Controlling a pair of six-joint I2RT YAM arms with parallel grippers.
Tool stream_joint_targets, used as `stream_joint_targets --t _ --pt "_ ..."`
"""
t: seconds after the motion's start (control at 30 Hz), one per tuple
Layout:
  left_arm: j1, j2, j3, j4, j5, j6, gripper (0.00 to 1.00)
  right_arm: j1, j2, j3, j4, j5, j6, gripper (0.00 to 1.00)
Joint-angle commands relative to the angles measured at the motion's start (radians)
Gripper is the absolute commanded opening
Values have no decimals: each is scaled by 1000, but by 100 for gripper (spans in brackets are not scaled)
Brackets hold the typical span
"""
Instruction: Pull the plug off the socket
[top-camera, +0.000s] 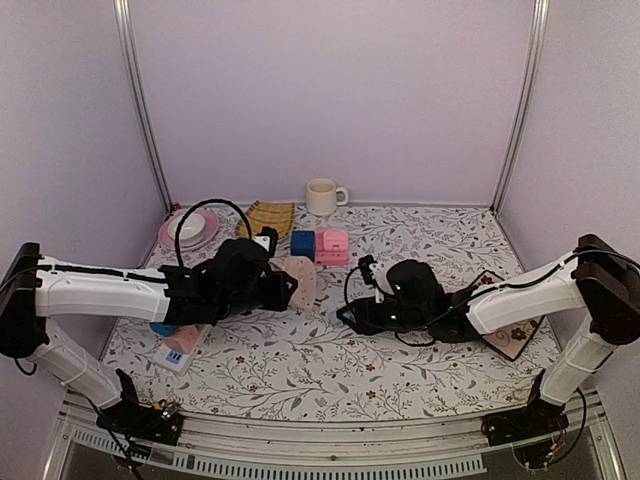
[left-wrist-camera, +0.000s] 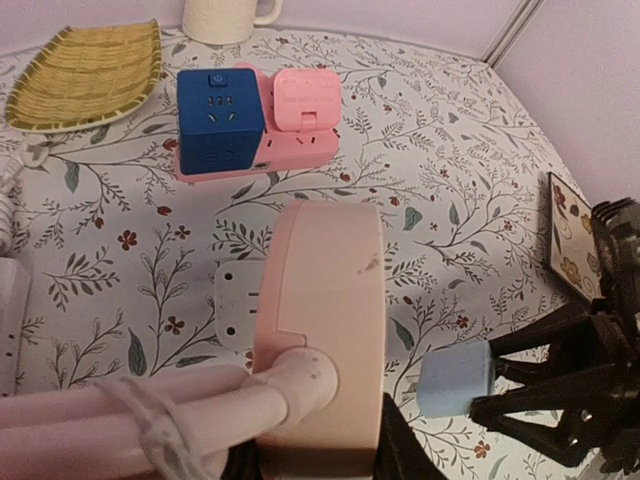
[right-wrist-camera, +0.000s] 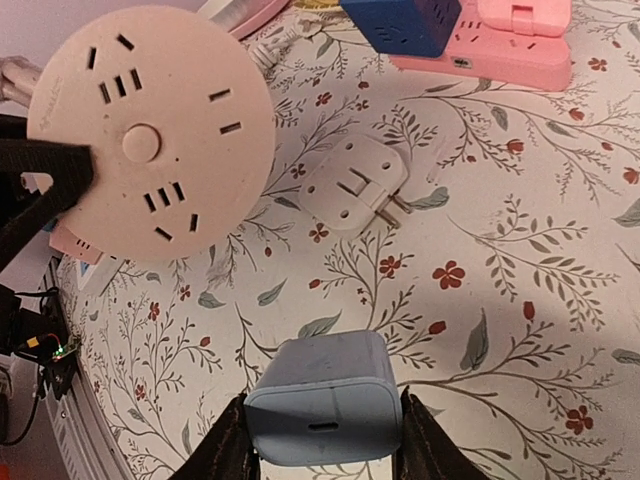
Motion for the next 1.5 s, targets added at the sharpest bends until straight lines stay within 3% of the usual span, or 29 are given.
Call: stream_joint_targets --t 0.0,0.1,0.53,0.87,1.27,1.47 --pt "17 -35 -8 29 -16 20 0 47 115 90 93 -42 27 15" --pt "20 -35 -12 31 -2 23 0 66 162 114 95 -40 26 18" --pt "25 -22 0 58 42 30 0 75 160 55 95 -58 32 51" --pt "25 -15 7 60 55 32 0 75 119 26 81 -33 29 68" --pt "23 118 75 135 260 70 1 71 -199 -85 -103 267 30 93" --pt "-11 275 213 142 351 90 2 71 -371 -145 -176 371 36 98"
